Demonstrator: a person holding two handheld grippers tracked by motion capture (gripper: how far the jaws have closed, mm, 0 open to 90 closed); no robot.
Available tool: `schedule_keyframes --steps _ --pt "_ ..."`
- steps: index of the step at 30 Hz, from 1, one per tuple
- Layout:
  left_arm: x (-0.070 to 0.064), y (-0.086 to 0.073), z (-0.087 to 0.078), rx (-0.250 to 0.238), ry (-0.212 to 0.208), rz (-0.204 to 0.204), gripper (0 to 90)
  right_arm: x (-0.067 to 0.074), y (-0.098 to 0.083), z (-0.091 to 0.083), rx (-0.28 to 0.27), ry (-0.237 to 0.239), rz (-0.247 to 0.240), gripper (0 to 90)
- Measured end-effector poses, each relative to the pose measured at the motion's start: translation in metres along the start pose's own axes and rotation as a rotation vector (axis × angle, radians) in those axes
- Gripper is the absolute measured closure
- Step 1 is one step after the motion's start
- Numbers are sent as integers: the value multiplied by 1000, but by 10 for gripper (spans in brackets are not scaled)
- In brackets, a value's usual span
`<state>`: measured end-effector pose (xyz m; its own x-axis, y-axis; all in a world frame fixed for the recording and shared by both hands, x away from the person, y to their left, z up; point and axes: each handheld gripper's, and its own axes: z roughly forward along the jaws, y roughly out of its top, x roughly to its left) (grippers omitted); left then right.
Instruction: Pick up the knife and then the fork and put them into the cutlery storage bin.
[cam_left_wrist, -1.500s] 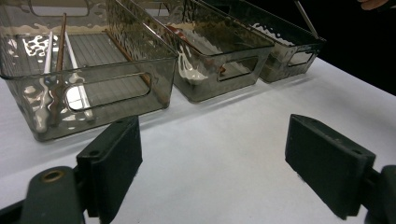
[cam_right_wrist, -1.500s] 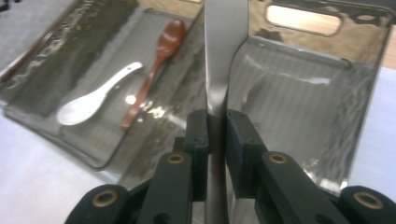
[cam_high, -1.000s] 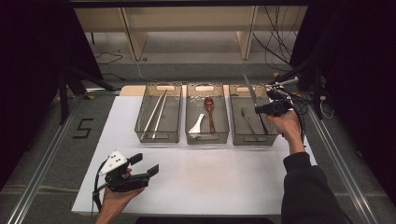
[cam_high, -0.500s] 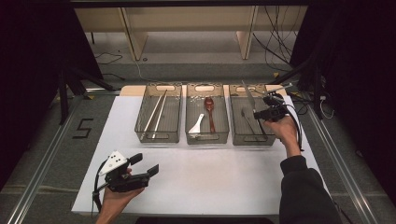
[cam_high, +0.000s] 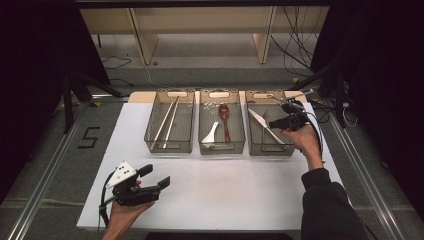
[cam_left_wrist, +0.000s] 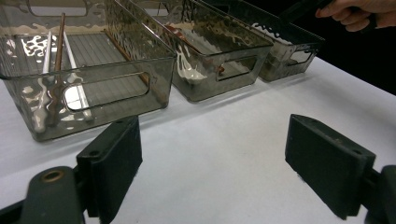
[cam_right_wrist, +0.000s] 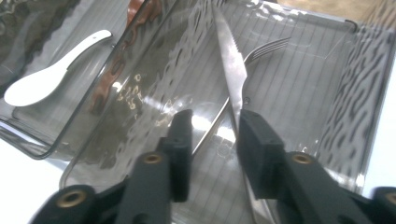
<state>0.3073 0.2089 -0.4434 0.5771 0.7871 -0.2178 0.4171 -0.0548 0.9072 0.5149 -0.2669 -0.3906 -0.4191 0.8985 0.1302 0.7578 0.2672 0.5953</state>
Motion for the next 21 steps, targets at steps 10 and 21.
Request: schedule_keyframes --steps 10,21 --pt "0 0 1 3 -1 0 180 19 -10 -28 -94 71 -41 464" --pt "0 0 1 0 -2 -4 180 51 -27 -38 -173 156 -72 361"
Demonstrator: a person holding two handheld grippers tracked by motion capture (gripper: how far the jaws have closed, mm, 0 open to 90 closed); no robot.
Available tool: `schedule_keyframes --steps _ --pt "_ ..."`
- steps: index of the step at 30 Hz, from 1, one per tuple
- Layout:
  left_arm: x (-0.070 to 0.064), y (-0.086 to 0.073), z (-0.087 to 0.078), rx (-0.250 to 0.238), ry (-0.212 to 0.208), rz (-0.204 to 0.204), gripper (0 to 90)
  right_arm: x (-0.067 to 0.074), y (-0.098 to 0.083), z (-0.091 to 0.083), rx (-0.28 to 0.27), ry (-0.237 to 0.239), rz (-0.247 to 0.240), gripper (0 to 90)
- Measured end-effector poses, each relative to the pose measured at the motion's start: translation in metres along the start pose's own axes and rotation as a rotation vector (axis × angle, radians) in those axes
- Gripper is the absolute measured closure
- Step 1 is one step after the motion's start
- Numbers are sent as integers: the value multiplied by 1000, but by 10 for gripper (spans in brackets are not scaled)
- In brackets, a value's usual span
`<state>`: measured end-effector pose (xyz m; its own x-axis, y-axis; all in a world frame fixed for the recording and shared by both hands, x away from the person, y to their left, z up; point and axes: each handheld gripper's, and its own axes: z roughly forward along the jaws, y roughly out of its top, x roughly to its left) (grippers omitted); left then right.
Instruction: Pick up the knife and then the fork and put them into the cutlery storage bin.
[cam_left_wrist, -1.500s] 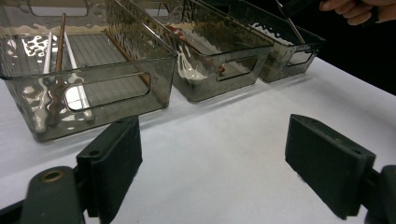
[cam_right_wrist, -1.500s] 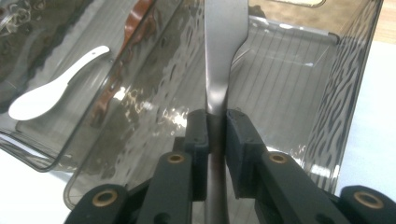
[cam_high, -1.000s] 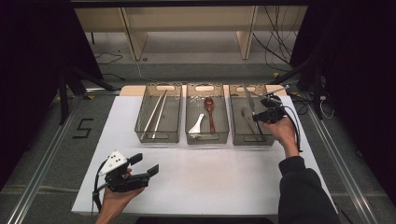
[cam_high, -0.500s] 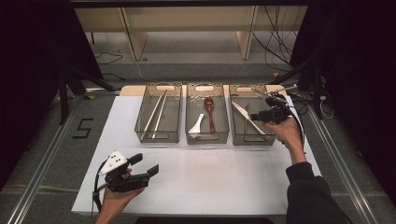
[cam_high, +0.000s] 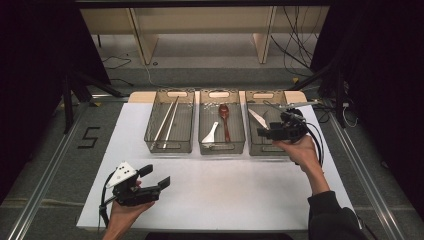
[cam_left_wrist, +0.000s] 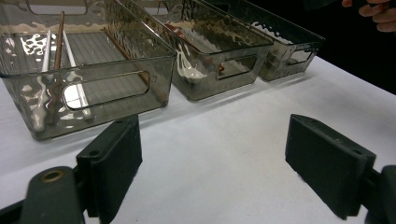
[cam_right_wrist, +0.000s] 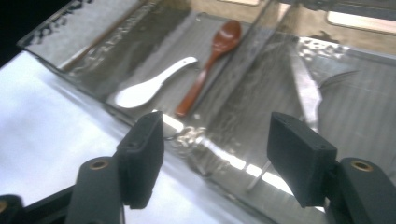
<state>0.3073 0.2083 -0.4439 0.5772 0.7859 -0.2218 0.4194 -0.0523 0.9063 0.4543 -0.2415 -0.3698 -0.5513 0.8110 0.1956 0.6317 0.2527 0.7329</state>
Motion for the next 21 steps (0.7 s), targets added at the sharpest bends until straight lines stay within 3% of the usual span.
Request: schedule_keyframes --steps 10,21 --pt "0 0 1 7 -8 -2 179 25 -16 -7 -88 45 -27 302" --pt "0 -1 1 11 -13 2 178 42 -33 -9 -132 64 -57 262"
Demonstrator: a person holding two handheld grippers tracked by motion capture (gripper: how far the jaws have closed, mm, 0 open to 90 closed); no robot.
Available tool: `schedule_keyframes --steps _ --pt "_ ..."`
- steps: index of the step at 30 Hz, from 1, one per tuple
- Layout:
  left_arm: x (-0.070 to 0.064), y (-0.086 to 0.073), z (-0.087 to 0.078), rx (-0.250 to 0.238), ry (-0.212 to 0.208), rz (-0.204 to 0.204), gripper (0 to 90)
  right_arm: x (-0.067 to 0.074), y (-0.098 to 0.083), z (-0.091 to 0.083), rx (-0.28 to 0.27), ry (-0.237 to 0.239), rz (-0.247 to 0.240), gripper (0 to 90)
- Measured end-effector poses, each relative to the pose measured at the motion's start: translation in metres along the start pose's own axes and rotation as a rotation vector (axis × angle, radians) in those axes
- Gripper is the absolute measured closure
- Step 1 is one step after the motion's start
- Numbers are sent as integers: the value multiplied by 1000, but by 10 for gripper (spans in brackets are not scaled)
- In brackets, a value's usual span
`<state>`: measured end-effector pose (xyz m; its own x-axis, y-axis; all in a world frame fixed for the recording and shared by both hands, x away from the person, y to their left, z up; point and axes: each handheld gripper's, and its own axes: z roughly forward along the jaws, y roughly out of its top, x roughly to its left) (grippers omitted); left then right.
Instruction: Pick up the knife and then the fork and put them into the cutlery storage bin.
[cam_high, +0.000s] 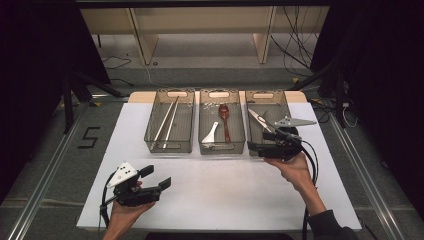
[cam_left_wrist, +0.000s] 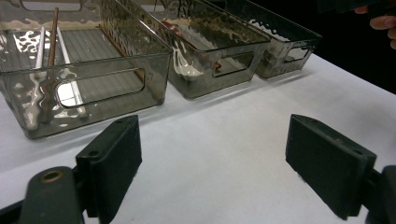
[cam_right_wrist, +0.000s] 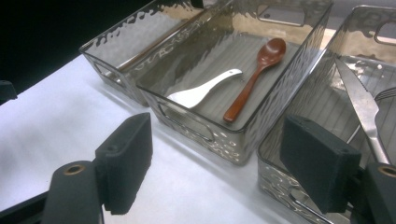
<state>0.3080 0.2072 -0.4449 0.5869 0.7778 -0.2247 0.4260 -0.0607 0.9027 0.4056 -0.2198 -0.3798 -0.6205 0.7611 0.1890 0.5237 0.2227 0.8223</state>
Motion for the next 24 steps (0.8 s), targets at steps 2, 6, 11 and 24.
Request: schedule_keyframes --steps 2,6,11,24 --pt "0 0 0 5 -1 6 177 3 -2 -1 -8 7 1 256" --pt "0 0 0 7 -5 7 177 8 -9 -3 -20 21 -14 246" --pt "0 0 0 6 -8 2 177 15 -17 -6 -42 35 -26 242" --pt "-1 0 1 20 -21 6 177 27 -35 -13 -89 55 -48 215"
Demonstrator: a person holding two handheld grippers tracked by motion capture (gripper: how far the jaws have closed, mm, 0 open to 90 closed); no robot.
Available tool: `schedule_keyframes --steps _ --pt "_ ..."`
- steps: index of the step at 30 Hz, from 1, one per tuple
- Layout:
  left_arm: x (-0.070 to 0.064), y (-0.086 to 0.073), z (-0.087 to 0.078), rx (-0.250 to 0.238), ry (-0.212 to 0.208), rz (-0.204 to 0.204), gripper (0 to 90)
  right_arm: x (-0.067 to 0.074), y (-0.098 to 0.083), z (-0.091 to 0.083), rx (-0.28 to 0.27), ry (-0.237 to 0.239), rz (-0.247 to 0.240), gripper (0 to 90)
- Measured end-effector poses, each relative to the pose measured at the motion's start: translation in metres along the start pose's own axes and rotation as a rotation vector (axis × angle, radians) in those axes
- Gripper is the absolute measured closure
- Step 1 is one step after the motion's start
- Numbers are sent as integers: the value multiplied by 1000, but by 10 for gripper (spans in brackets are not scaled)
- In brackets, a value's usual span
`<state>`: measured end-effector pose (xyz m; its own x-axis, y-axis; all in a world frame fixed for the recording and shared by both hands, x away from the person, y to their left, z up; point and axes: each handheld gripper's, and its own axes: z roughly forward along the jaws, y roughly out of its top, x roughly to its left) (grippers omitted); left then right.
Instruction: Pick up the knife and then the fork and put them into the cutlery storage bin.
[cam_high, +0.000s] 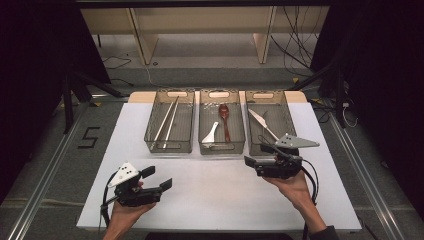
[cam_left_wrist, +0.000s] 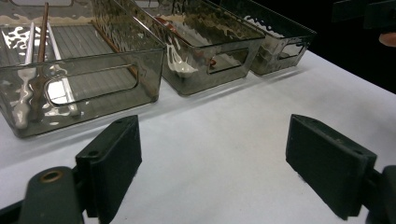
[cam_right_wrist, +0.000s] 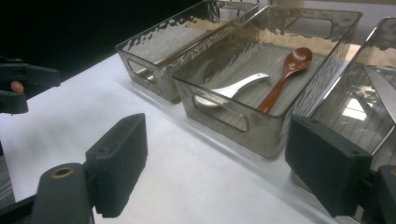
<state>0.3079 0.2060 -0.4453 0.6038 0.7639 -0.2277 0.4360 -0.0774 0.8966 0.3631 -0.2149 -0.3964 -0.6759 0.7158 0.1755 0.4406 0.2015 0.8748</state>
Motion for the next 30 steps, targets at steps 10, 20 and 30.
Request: schedule_keyframes --steps 10,20,30 --pt "0 0 0 4 -9 0 176 10 -12 -5 -23 7 -19 206" --pt "-1 0 1 5 -17 0 176 16 -29 -12 -46 9 -32 204" --pt "-1 0 1 11 -33 6 176 20 -51 -22 -61 0 -21 192"
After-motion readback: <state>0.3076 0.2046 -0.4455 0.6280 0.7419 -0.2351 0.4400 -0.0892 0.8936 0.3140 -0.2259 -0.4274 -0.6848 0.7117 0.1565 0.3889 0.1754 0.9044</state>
